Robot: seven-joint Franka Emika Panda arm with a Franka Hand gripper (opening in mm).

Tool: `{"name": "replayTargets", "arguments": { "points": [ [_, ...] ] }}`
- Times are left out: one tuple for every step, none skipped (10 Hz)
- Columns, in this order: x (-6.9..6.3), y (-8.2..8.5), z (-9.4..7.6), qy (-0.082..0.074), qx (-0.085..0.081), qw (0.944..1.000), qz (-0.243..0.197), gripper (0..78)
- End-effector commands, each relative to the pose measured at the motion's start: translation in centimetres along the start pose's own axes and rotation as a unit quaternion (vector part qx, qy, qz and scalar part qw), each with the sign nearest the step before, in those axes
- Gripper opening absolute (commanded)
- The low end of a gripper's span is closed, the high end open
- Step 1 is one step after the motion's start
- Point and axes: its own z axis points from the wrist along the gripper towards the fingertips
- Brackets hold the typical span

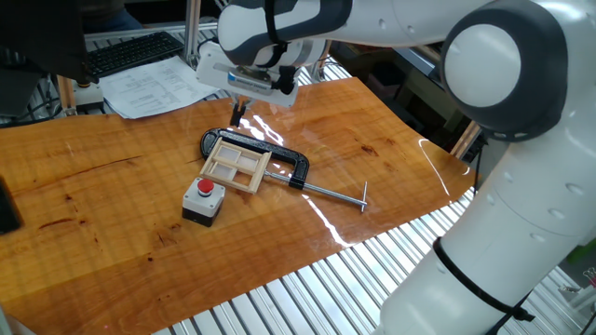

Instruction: Close a sliding window

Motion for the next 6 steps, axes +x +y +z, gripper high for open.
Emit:
{"name": "replayTargets", "arguments": {
  "points": [
    [-0.08, 0.03, -0.13, 0.003, 0.000, 1.0000, 0.001, 0.0],
    [-0.08, 0.03, -0.13, 0.002, -0.003, 1.0000, 0.003, 0.0],
    [-0.08, 0.03, -0.13, 0.002, -0.002, 1.0000, 0.005, 0.0],
    [-0.08, 0.03, -0.13, 0.001, -0.003, 1.0000, 0.006, 0.0],
    [-0.08, 0.07, -0.07, -0.003, -0.004, 0.9999, 0.009, 0.0],
    [-0.14, 0.62, 0.80, -0.008, -0.004, 0.9999, 0.010, 0.0]
  ]
}}
